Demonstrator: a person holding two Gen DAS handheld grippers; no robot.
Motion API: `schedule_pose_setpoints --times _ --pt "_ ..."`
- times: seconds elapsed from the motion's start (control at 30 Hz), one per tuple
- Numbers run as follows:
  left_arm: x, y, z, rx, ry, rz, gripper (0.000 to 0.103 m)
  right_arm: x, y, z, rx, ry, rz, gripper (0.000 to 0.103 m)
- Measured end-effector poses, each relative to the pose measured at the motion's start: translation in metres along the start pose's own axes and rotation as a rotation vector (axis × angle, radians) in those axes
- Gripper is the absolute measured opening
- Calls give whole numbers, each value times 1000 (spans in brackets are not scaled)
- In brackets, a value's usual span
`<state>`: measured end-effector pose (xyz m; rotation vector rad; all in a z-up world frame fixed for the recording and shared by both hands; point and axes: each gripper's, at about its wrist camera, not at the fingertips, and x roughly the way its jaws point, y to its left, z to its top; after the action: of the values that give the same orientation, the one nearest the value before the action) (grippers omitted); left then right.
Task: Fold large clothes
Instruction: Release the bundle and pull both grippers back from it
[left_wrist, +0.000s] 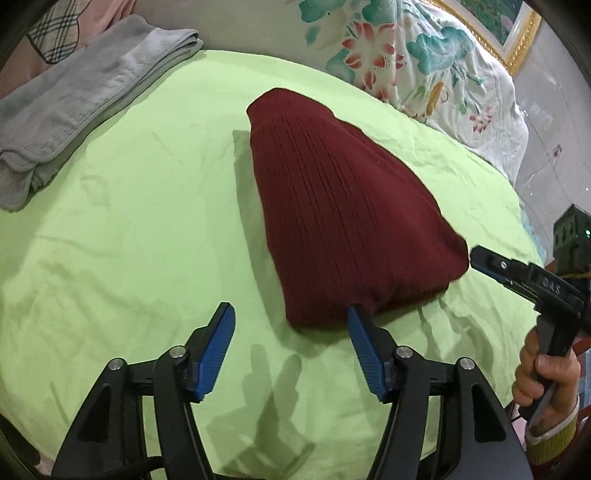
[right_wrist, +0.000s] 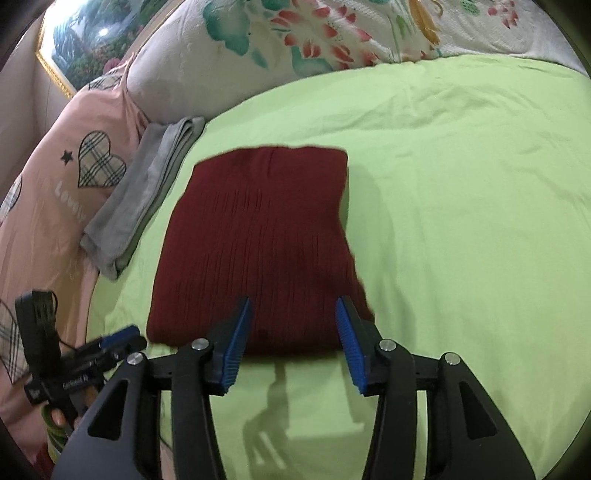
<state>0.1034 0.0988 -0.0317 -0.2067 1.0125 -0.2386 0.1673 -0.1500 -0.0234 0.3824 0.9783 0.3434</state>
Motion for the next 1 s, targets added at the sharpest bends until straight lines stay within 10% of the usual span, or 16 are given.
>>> schedule_pose_setpoints --times 0.6,1.0 --pt "-7 3 -46 23 63 17 72 -22 -2 -59 -23 48 -44 58" --pt "-8 -26 5 131 -20 32 79 -11 9 -21 -67 -13 -43 60"
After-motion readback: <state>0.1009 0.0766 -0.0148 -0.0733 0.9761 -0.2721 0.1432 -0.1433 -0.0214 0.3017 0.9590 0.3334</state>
